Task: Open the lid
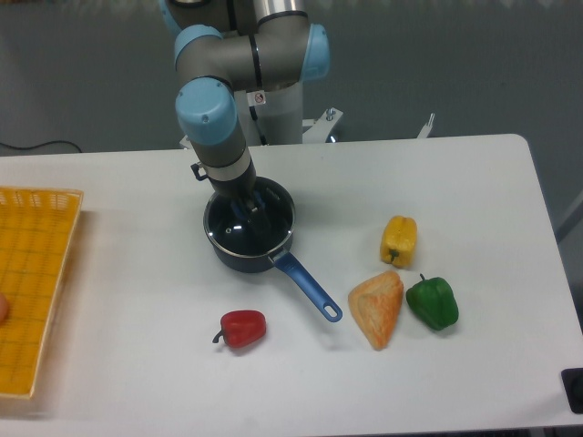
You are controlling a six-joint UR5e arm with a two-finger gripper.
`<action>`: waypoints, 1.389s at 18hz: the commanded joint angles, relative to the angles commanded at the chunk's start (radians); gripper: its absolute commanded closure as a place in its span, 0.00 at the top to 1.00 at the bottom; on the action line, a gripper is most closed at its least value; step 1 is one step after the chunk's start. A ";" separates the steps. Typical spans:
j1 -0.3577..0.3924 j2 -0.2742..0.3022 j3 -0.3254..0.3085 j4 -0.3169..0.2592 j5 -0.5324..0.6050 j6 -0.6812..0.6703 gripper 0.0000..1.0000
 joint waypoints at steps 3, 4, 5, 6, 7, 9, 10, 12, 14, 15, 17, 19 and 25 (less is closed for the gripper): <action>0.000 0.000 0.000 -0.002 0.002 0.000 1.00; 0.000 0.000 -0.002 -0.002 0.002 0.000 1.00; 0.000 0.000 -0.002 -0.003 0.000 0.000 1.00; 0.000 0.000 -0.002 -0.005 0.000 0.000 1.00; 0.000 0.000 -0.002 -0.006 0.000 0.000 1.00; 0.000 0.000 -0.002 -0.008 0.000 0.002 1.00; -0.002 0.000 -0.002 -0.008 0.000 0.000 1.00; -0.002 0.000 -0.002 -0.008 0.000 0.000 0.96; 0.000 0.000 0.000 -0.015 0.000 0.000 0.87; 0.000 0.000 0.003 -0.024 0.000 -0.002 0.82; 0.000 0.000 0.009 -0.037 0.000 -0.002 0.74; 0.000 0.000 0.011 -0.040 0.000 -0.002 0.69; 0.002 0.000 0.028 -0.069 0.000 -0.003 0.58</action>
